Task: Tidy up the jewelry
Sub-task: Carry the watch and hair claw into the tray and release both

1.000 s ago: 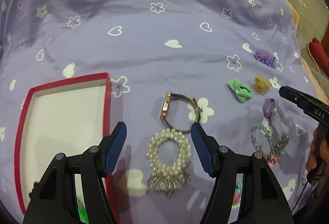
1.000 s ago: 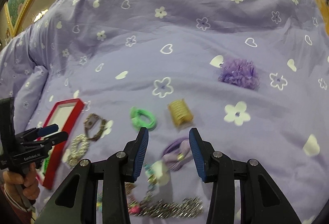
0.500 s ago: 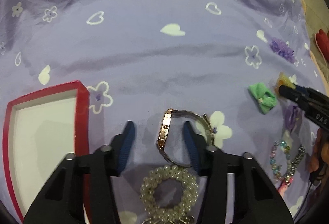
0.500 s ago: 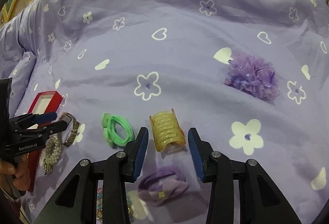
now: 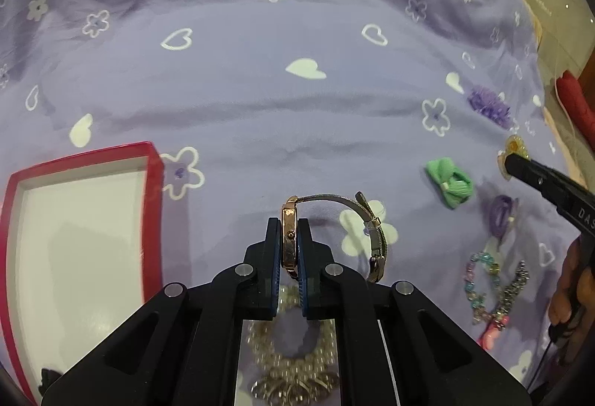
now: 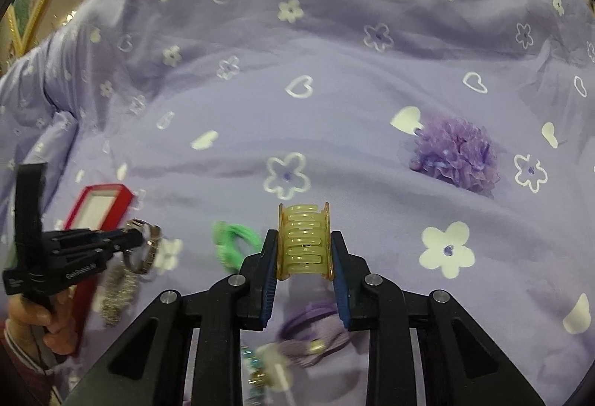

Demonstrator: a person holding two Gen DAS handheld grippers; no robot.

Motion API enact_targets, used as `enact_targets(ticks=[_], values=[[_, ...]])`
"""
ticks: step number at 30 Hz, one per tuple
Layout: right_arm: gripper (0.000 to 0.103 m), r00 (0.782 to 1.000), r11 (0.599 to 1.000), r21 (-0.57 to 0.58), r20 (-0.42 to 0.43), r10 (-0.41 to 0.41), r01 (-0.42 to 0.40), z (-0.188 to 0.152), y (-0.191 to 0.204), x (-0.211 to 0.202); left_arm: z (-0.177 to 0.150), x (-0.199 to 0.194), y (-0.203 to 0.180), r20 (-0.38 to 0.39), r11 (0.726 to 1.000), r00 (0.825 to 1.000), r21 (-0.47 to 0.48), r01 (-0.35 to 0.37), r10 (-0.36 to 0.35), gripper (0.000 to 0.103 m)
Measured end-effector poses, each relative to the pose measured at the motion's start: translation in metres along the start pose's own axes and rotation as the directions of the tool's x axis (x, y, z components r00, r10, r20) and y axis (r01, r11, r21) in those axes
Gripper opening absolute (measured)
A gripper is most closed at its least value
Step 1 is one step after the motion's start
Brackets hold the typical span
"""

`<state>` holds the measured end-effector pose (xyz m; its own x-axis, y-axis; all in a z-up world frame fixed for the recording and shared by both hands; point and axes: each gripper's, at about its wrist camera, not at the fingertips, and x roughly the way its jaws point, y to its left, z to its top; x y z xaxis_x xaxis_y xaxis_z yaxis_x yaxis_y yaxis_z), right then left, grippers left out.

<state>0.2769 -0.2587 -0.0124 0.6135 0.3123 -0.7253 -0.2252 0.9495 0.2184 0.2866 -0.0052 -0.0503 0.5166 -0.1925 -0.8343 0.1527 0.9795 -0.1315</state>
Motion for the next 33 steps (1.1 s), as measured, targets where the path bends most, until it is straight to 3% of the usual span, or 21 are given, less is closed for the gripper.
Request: enact_targets(ticks=[14,33], values=[[0.026,0.982,0.981,-0.049,-0.01,0.186,-0.187,-0.012,0.089,-0.007,-0.031,-0.062,0.044,0.076,0.998,0.997,-0.063,-0.007,0.012,0.007],[0.026,0.93,0.916,-0.173,-0.122,0.346,-0.363,-0.041,0.223,0.022,-0.081,-0.106,0.154,0.072,0.972,0.985,-0.192,-0.138,0.154,0.007]])
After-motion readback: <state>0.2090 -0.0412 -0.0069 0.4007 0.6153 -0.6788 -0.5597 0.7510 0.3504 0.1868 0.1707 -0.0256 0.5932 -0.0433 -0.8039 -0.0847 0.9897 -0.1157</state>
